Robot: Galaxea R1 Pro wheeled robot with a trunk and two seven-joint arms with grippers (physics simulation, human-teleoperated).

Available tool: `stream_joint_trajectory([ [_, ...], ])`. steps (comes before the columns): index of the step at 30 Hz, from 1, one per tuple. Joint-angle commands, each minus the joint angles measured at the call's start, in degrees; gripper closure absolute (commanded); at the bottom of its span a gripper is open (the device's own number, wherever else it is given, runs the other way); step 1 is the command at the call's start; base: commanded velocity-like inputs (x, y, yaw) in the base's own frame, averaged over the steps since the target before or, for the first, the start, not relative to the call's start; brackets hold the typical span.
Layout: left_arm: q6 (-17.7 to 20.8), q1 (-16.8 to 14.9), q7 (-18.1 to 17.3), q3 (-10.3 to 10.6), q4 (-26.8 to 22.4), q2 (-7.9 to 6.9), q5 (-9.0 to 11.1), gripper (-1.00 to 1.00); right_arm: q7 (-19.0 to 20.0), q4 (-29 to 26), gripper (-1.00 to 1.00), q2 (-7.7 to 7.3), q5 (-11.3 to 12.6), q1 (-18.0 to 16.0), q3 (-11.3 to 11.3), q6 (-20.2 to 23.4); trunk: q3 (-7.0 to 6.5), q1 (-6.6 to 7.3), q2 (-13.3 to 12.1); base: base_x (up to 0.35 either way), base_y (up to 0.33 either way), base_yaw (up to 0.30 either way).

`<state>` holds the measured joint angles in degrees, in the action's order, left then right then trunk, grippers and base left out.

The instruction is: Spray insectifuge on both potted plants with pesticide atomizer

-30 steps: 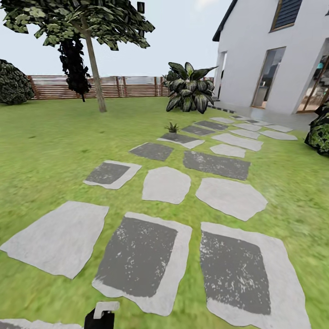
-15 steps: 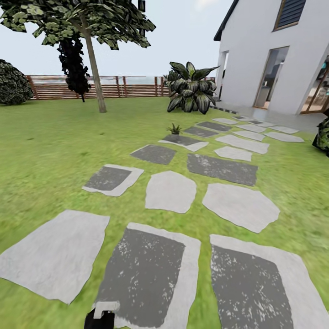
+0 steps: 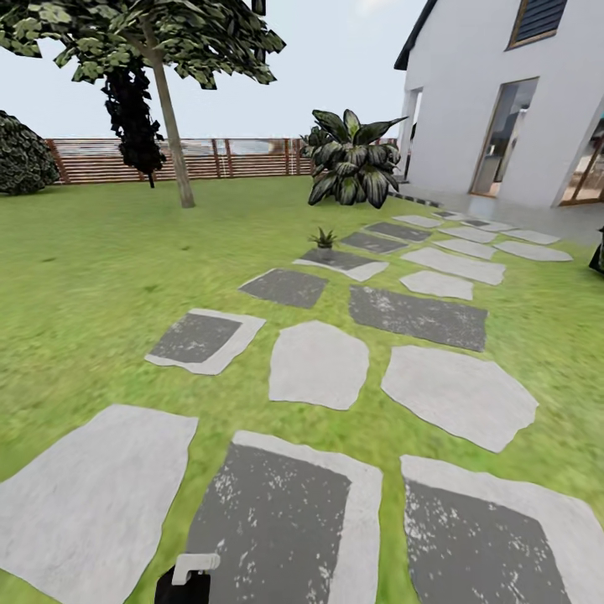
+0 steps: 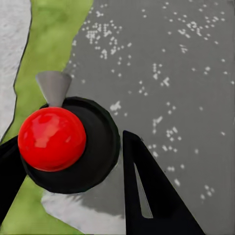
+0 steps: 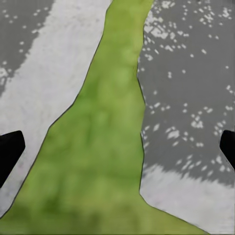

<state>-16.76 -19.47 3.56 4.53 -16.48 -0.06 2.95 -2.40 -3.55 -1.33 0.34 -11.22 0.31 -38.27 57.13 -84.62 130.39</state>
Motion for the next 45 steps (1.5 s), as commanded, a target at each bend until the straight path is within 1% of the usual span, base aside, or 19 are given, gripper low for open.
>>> stream_joint_trajectory([
  [1, -0.2, 0.0, 0.4, 0.5, 0.0, -0.03, 0.3, 1.00, -0.2, 0.0, -1.00, 0.01, 0.0, 0.0, 0.1, -0.1, 0.05, -0.02, 0.0, 0.338, 0.007, 0.000],
  [45, -0.2, 0.0, 0.4, 0.5, 0.0, -0.03, 0.2, 1.00, -0.2, 0.0, -1.00, 0.00, 0.0, 0.0, 0.1, -0.1, 0.05, -0.02, 0.0, 0.338, 0.000, 0.000],
])
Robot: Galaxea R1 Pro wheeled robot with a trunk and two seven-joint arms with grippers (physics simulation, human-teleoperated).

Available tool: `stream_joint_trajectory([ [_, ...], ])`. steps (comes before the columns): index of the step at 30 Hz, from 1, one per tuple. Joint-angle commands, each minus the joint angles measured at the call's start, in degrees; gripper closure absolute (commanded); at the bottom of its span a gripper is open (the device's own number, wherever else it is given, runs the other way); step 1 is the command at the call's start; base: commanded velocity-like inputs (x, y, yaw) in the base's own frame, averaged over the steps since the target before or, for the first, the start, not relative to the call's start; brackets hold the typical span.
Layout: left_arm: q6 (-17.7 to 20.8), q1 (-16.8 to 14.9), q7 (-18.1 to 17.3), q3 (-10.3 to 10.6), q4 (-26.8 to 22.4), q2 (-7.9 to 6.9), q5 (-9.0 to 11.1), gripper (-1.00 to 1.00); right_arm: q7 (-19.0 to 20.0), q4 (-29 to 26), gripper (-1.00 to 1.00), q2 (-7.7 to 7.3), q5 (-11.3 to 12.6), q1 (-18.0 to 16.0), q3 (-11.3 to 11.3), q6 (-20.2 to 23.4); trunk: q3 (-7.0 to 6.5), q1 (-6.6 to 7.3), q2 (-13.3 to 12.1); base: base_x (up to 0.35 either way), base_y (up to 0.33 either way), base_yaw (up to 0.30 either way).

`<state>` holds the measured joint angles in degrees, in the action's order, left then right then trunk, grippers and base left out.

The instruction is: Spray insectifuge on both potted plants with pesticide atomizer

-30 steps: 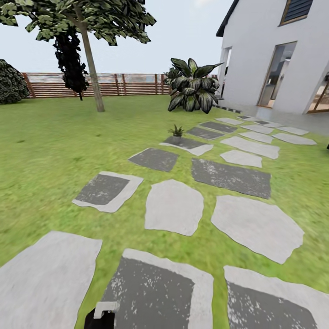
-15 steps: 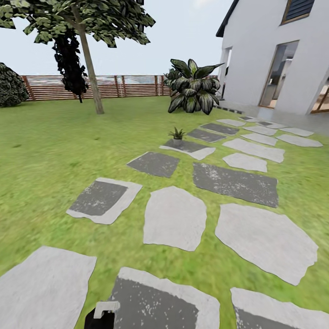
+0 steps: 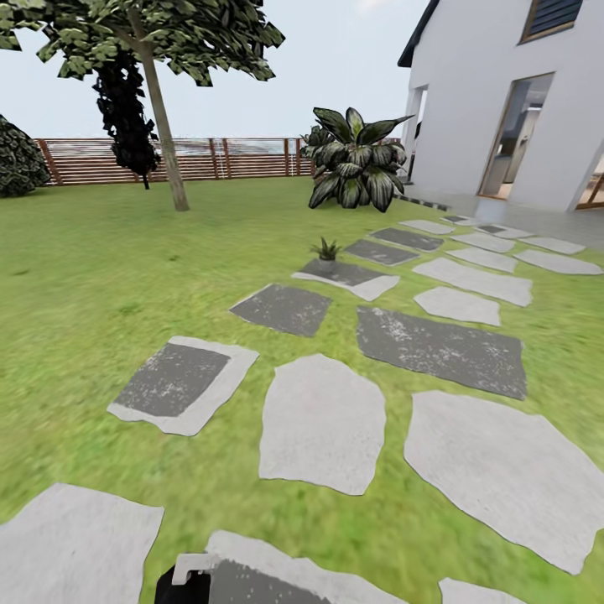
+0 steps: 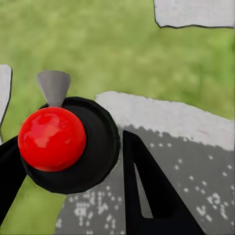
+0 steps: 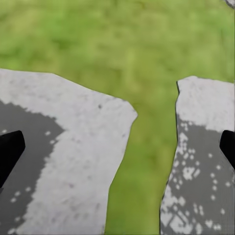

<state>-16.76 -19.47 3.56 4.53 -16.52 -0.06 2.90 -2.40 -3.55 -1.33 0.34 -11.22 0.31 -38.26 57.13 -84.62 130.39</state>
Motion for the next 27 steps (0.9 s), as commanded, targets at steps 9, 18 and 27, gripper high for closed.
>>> stream_joint_trajectory([
  [9, -0.2, 0.0, 0.4, 0.5, 0.0, -0.03, 0.3, 1.00, -0.2, 0.0, -1.00, 0.01, 0.0, 0.0, 0.1, -0.2, 0.05, -0.02, 0.0, 0.338, 0.000, 0.000],
  [18, -0.2, 0.0, 0.4, 0.5, 0.0, -0.03, 0.3, 1.00, -0.2, 0.0, -1.00, 0.01, 0.0, 0.0, 0.1, -0.2, 0.05, -0.02, 0.0, 0.338, 0.000, 0.000],
  [27, -0.2, 0.0, 0.4, 0.5, 0.0, -0.03, 0.3, 1.00, -0.2, 0.0, -1.00, 0.01, 0.0, 0.0, 0.1, -0.2, 0.05, -0.02, 0.0, 0.338, 0.000, 0.000],
])
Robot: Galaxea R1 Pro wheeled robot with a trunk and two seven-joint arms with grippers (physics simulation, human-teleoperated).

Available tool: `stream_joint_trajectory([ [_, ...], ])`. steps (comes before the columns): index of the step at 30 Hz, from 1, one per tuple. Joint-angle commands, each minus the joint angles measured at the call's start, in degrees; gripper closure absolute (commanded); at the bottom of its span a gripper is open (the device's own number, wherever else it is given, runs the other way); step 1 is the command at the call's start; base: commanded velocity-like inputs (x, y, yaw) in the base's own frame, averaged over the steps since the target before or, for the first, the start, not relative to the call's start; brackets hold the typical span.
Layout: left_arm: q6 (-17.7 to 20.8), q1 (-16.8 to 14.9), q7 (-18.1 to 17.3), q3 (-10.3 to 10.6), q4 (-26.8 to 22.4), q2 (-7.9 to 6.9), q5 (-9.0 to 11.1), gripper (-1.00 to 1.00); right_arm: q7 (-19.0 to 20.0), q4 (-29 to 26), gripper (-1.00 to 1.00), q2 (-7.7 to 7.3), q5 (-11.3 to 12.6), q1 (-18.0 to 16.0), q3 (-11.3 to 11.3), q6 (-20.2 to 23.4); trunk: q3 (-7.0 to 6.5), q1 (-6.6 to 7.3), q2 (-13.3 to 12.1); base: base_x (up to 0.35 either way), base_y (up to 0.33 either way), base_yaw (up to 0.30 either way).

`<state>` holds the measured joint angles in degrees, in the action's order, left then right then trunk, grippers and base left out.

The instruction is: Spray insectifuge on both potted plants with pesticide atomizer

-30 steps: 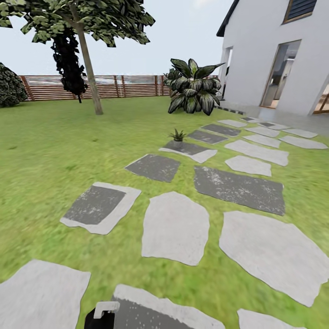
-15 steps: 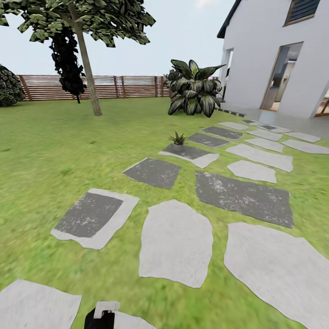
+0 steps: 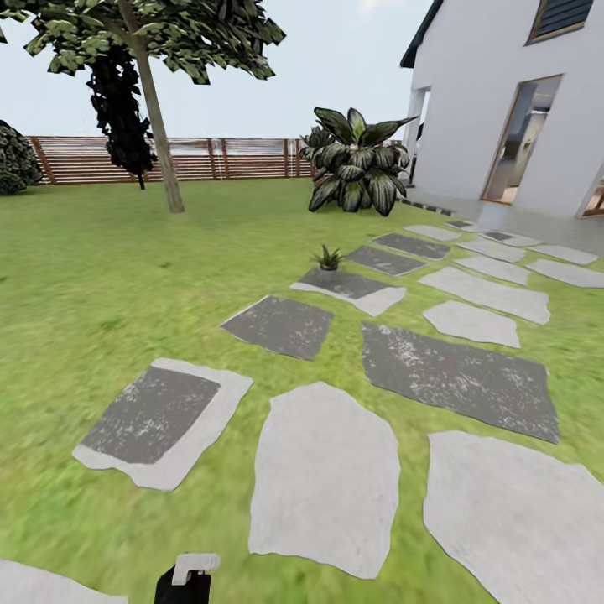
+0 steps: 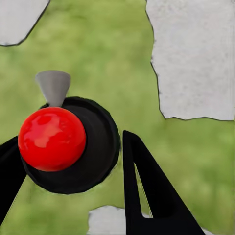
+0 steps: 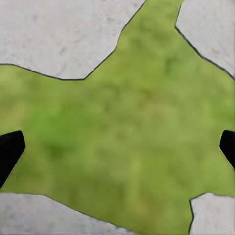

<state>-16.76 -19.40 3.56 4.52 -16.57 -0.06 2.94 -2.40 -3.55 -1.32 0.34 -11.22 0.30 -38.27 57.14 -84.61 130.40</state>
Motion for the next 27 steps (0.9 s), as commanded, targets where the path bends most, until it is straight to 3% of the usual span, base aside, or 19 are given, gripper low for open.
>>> stream_joint_trajectory([
  [1, -0.2, 0.0, 0.4, 0.5, 0.0, -0.03, 0.3, 1.00, -0.2, 0.0, -1.00, 0.00, 0.0, 0.0, 0.1, -0.1, 0.05, -0.03, 0.0, 0.338, 0.000, 0.000],
  [27, -0.2, 0.0, 0.4, 0.5, 0.0, -0.03, 0.2, 1.00, -0.2, 0.0, -1.00, 0.00, 0.0, 0.0, 0.1, -0.1, 0.05, -0.03, 0.0, 0.338, 0.000, 0.000],
])
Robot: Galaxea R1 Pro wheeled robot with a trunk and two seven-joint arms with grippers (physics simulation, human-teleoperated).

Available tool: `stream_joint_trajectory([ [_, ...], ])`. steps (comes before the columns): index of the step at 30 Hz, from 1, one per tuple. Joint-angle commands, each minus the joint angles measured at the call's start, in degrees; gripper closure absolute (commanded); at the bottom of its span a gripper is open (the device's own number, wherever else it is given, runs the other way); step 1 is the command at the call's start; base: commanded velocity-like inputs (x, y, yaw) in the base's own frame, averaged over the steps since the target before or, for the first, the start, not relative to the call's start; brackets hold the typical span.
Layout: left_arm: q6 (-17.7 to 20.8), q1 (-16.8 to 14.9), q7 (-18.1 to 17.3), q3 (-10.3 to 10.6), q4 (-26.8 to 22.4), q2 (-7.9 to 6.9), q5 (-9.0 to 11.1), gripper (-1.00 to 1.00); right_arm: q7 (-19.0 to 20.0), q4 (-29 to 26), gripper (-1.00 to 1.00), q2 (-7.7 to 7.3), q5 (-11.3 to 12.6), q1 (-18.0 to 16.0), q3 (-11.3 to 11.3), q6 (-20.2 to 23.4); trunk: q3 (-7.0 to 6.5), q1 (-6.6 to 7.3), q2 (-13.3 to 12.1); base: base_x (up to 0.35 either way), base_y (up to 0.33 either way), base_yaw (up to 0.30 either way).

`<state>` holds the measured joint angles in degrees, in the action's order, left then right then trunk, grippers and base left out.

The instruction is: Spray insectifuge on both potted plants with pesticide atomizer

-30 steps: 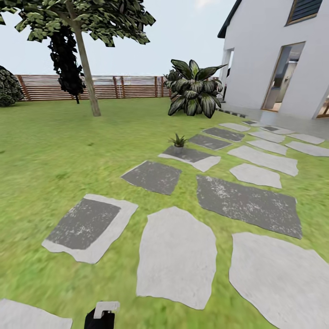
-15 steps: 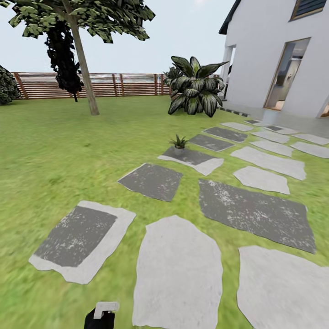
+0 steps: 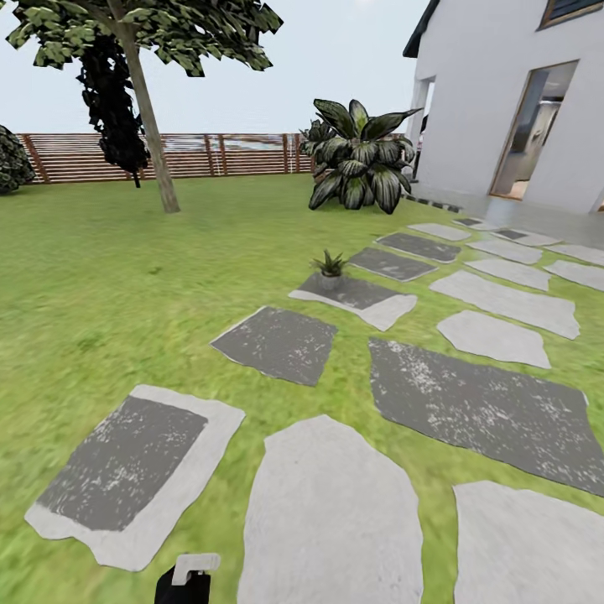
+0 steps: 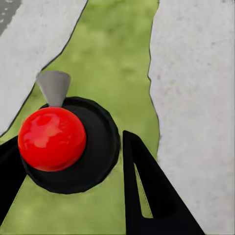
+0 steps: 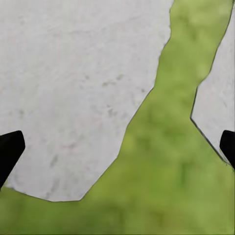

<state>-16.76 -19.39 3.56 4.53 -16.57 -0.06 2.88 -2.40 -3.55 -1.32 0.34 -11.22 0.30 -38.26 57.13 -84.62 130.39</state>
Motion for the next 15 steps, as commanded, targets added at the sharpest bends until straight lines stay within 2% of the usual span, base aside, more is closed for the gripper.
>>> stream_joint_trajectory([
  [1, -0.2, 0.0, 0.4, 0.5, 0.0, -0.03, 0.3, 1.00, -0.2, 0.0, -1.00, 0.00, 0.0, 0.0, 0.1, -0.2, 0.05, -0.02, 0.0, 0.338, 0.000, 0.000],
  [15, -0.2, 0.0, 0.4, 0.5, 0.0, -0.03, 0.3, 1.00, -0.2, 0.0, -1.00, 0.01, 0.0, 0.0, 0.1, -0.2, 0.05, -0.02, 0.0, 0.338, 0.000, 0.000],
])
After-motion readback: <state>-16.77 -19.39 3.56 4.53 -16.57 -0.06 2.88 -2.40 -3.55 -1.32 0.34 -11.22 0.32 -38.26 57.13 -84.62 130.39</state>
